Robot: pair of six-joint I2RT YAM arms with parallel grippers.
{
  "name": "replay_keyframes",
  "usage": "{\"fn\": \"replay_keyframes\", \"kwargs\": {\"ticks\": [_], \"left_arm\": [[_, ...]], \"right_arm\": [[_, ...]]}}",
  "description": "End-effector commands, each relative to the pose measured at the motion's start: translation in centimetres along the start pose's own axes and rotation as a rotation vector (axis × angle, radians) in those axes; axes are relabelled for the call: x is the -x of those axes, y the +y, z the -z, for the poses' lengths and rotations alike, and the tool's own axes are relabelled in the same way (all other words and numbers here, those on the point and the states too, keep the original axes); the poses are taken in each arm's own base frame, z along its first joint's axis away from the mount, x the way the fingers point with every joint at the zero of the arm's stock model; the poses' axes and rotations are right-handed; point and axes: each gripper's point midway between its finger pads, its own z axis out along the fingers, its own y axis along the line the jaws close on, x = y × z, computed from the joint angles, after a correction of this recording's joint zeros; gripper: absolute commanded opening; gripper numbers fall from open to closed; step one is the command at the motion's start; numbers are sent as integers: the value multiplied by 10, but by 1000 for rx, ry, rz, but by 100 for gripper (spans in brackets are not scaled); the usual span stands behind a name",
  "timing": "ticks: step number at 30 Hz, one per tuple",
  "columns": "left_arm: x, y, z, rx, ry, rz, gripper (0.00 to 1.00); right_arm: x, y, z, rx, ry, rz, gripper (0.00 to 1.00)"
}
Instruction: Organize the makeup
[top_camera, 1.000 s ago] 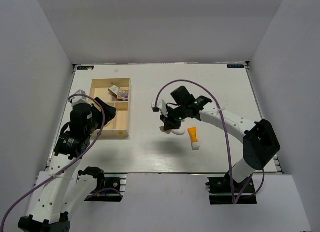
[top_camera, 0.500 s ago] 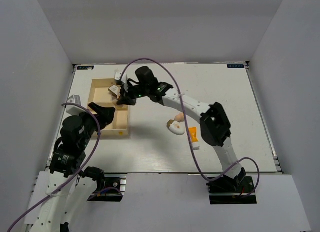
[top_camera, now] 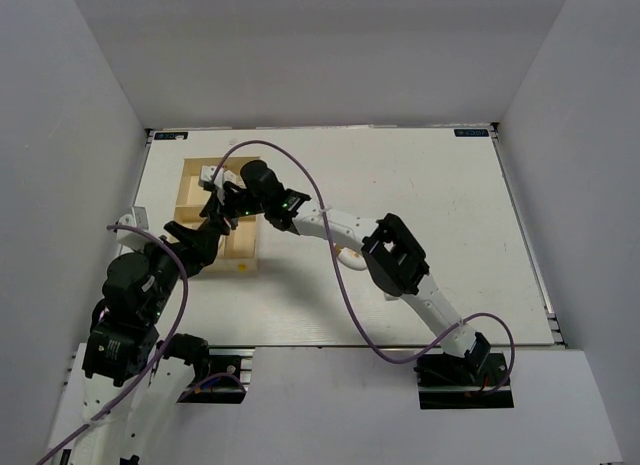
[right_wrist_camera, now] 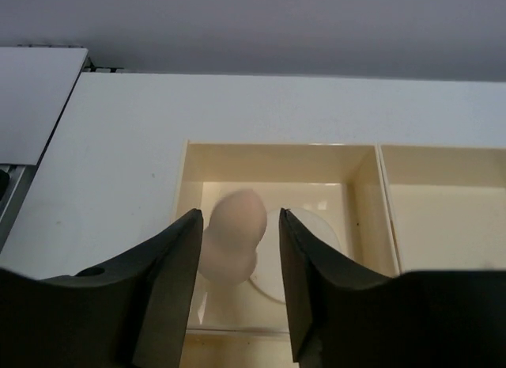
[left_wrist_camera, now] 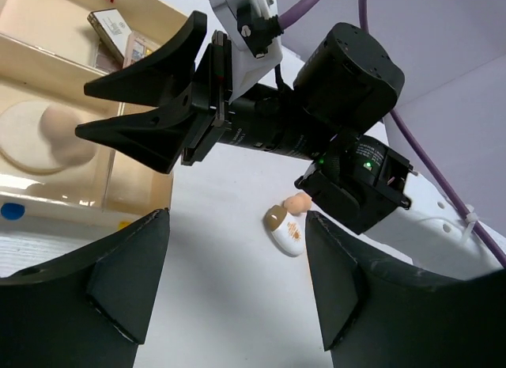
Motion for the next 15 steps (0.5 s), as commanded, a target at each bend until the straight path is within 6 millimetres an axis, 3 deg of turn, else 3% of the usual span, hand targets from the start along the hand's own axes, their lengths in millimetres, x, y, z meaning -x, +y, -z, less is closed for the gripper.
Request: {"fn": "replay_keyframes", "kwargs": {"ticks": [1, 9, 12, 13, 14, 15], "left_arm": [[-1, -1, -1, 2, 20, -20, 79], [1, -18, -21, -69, 39, -54, 79], [-5, -28, -27, -125, 70, -56, 75], [-7, -30, -29, -133, 80, -54, 71], [-13, -30, -33, -141, 107, -48, 67], [-14, -33, -36, -155, 114, -44, 57]], "right_arm": [[29, -11, -5, -50, -93, 64, 51], [44, -32, 11, -152, -86, 77, 52], [56, -51, 35, -247, -74, 40, 34], [49, -63, 49, -285, -40, -11, 17], [56, -66, 64, -309, -32, -36, 10], [52, -88, 90, -361, -18, -85, 4]]}}
